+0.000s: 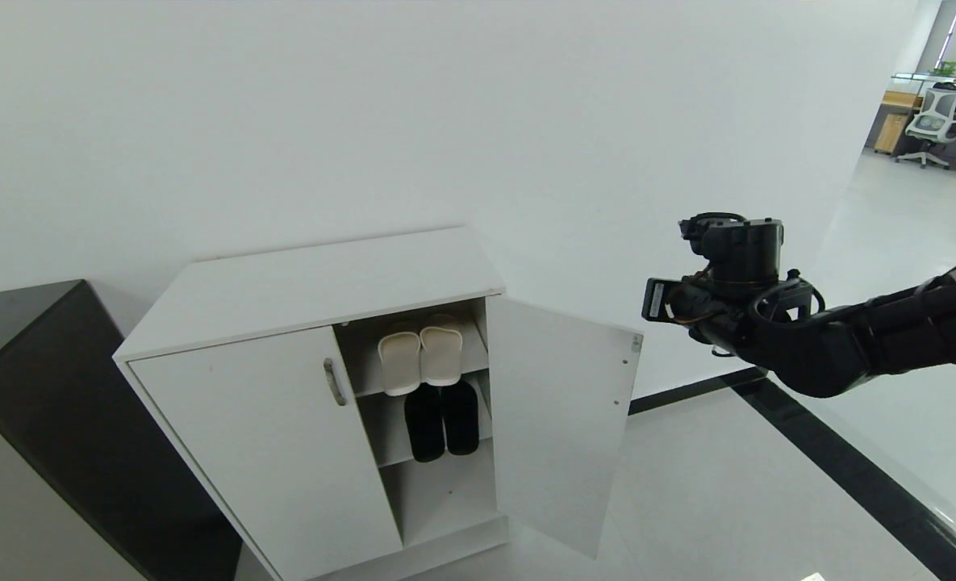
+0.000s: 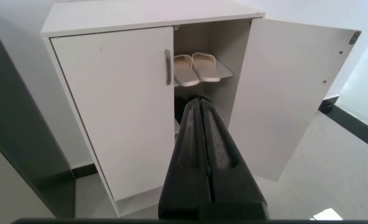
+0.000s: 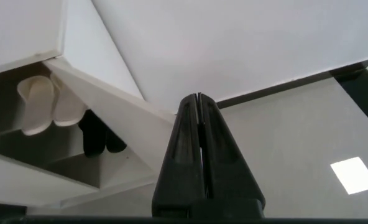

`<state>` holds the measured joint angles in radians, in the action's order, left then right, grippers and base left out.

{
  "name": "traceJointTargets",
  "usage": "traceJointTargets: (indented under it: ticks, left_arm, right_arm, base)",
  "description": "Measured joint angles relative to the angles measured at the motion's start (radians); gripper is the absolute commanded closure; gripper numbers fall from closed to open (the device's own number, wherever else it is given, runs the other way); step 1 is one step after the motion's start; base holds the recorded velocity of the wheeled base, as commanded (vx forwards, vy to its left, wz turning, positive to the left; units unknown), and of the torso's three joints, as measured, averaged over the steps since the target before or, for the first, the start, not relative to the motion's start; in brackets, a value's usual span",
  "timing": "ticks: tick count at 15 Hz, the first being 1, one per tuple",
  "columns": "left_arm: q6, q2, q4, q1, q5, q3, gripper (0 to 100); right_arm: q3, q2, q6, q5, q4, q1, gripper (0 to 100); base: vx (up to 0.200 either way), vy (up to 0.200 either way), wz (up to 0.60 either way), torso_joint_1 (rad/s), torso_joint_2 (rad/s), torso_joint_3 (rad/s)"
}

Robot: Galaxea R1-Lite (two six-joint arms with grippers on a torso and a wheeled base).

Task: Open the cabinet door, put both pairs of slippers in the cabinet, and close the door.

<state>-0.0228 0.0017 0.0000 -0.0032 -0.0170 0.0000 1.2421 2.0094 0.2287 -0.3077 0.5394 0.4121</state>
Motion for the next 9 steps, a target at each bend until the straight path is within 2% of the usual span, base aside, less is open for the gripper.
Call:
traceJointTargets:
  ticks: [2, 9]
  left_arm:
    - [0.001, 0.000, 0.000, 0.000, -0.001, 0.000, 100]
    - [0.000, 0.000, 0.000, -0.001, -0.001, 0.000, 100]
  right_arm:
    - [0.027, 0.053, 0.000, 0.000, 0.037, -0.016, 100]
    - [0.065, 0.154, 0.000, 0.000, 0.043, -0.020, 100]
  base:
    - [0.000, 0.000, 0.00, 0.000, 0.00, 0.000]
    - [0.000, 0.000, 0.00, 0.000, 0.00, 0.000]
